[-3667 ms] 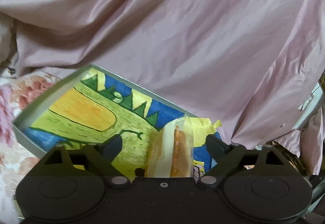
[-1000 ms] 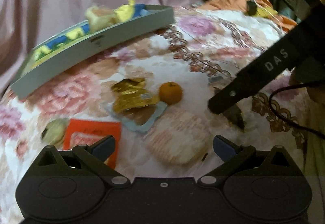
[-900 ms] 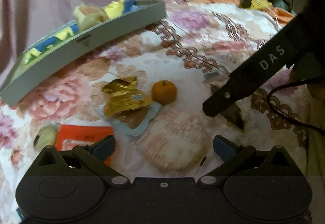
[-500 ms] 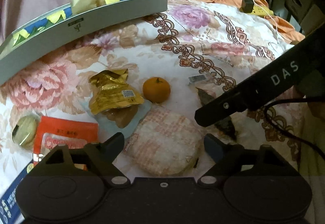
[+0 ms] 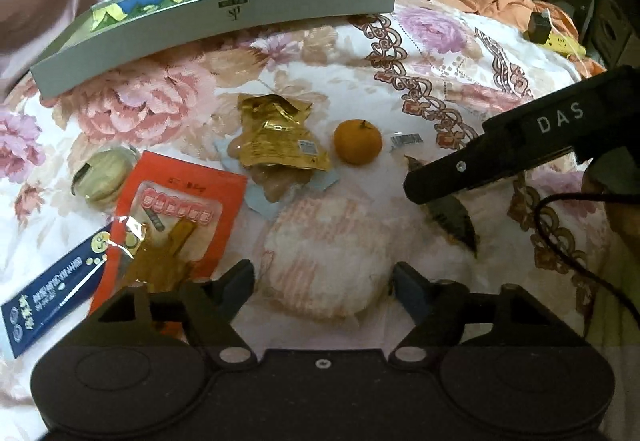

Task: Organize snacks
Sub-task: 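Grasp the round wrapped cake with the left tool while the right tool grasps the dark dried snack, then carry the round cake and dark snack into the grey tray with both tools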

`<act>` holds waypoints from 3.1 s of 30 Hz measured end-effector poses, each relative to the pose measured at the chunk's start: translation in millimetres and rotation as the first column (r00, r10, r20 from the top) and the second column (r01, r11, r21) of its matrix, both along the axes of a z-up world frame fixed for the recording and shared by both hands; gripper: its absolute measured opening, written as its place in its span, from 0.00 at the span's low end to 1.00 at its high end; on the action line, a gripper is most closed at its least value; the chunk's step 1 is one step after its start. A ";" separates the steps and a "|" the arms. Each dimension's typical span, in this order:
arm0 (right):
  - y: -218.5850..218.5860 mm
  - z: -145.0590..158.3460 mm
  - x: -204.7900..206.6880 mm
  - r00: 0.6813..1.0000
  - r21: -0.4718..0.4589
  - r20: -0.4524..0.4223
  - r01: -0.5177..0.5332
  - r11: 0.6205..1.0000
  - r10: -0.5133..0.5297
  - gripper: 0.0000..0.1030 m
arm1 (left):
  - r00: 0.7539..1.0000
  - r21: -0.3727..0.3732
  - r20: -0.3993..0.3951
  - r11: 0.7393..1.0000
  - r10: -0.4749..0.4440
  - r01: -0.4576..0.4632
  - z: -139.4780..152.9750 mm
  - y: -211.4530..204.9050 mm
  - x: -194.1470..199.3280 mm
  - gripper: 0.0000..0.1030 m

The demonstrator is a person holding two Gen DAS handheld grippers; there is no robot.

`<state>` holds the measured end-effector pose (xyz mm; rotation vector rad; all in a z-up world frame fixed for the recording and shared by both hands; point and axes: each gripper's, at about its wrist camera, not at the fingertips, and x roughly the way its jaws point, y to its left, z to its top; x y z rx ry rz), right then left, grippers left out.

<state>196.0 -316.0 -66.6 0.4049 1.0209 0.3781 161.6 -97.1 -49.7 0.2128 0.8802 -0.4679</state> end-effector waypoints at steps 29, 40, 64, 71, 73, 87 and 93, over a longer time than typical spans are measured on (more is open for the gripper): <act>57.1 0.2 -20.8 0.988 -0.438 0.077 -0.085 0.895 0.131 0.49 | 0.978 -0.052 0.041 0.978 0.206 -0.204 -6.5 18.9 -12.2 0.72; 43.5 3.3 -21.0 0.988 -0.258 0.105 -0.084 0.963 0.115 0.15 | 0.966 -0.103 0.056 0.964 0.253 -0.246 0.1 19.7 -22.0 0.72; 3.5 53.3 -49.0 0.895 -0.002 0.442 0.064 0.998 -0.056 0.10 | 0.916 -0.191 0.253 0.944 0.311 -0.268 62.8 -4.0 -24.4 0.72; -0.4 74.9 -42.2 0.817 0.002 0.568 0.118 0.993 -0.098 0.10 | 0.884 -0.202 0.319 0.936 0.341 -0.288 92.7 -7.4 -2.6 0.72; -2.9 80.5 -33.4 0.799 0.026 0.589 0.135 0.991 -0.124 0.10 | 0.874 -0.211 0.330 0.931 0.356 -0.299 101.9 -7.4 7.5 0.72; -3.3 100.0 68.4 0.680 0.062 0.705 0.226 0.972 -0.203 0.10 | 0.812 -0.247 0.349 0.882 0.468 -0.402 137.3 -8.7 101.9 0.72; 5.7 87.1 106.5 0.685 0.082 0.699 0.208 0.975 -0.205 0.10 | 0.818 -0.194 0.325 0.880 0.474 -0.433 130.8 -13.7 145.5 0.72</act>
